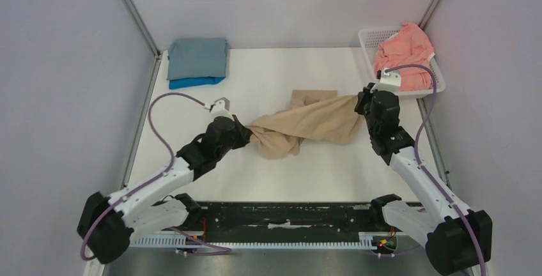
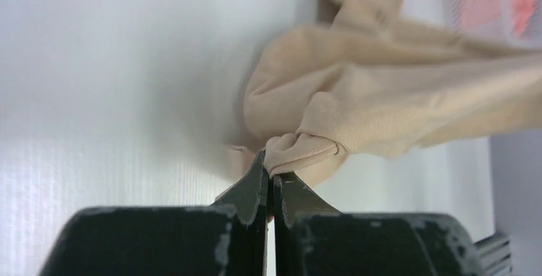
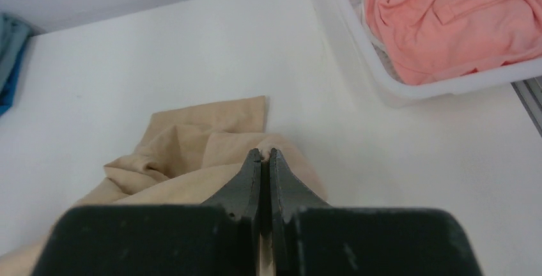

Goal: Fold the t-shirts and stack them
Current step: Flatten out the tshirt

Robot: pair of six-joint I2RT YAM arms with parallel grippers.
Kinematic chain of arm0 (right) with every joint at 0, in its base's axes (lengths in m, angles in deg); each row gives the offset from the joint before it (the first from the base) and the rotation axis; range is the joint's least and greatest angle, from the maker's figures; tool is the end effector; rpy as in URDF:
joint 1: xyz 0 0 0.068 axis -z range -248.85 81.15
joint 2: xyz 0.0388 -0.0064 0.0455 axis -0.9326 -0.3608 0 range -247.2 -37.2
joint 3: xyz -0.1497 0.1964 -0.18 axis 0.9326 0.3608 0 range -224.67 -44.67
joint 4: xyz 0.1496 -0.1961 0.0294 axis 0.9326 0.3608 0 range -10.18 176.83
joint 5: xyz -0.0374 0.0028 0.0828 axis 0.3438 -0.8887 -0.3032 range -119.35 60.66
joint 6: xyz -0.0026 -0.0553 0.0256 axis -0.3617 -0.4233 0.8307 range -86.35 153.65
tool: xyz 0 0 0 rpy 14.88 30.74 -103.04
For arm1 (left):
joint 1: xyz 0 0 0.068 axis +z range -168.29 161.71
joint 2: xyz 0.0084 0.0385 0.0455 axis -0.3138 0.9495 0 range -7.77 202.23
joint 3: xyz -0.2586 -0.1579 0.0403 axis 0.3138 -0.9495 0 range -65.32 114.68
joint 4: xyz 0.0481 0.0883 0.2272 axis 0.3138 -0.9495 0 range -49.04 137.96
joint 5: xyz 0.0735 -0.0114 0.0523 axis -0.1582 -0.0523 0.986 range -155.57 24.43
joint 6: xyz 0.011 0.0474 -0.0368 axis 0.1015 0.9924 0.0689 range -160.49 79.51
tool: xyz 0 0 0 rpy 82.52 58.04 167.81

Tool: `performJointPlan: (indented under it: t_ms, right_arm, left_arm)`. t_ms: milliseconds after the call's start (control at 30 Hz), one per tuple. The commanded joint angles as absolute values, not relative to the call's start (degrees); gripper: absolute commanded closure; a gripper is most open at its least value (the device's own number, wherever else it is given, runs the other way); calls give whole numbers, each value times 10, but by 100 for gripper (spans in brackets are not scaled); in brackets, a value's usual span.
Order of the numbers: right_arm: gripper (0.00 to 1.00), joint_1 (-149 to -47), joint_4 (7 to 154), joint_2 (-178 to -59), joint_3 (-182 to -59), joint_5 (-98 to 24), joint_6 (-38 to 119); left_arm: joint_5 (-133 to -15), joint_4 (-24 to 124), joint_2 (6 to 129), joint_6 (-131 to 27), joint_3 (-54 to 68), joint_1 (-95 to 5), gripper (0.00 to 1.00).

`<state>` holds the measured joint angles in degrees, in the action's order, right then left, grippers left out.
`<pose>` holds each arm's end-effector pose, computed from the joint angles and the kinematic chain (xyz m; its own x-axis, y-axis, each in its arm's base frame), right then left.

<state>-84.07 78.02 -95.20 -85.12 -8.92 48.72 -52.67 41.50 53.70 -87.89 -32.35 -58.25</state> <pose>0.2096 0.0405 0.3218 -0.2326 0.1893 -0.9540 0.1434 0.9768 0.1588 0.1650 -0.1249 0.2498 -0.6549 -0.3874 -0.6489 0.0055 0.8562 -0.5167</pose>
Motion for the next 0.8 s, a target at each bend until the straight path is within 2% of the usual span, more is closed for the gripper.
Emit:
performJointPlan:
  t_ms: [0, 200, 467, 667, 767]
  right_arm:
    - [100, -837, 758, -898, -904, -153, 466]
    - [100, -837, 761, -844, -960, -214, 450]
    - [100, -837, 791, -846, -1075, -256, 444]
    - [100, -837, 789, -932, -1124, -248, 438]
    - [100, -837, 765, -994, -1142, -242, 426]
  left_arm:
    - [-352, 302, 397, -819, -241, -582, 98]
    - [-334, 271, 344, -735, -104, -582, 98]
    - [-335, 292, 375, -580, 85, -582, 98]
    - [-201, 356, 523, -493, 163, -575, 98]
    - [-247, 325, 640, -496, 249, -511, 98]
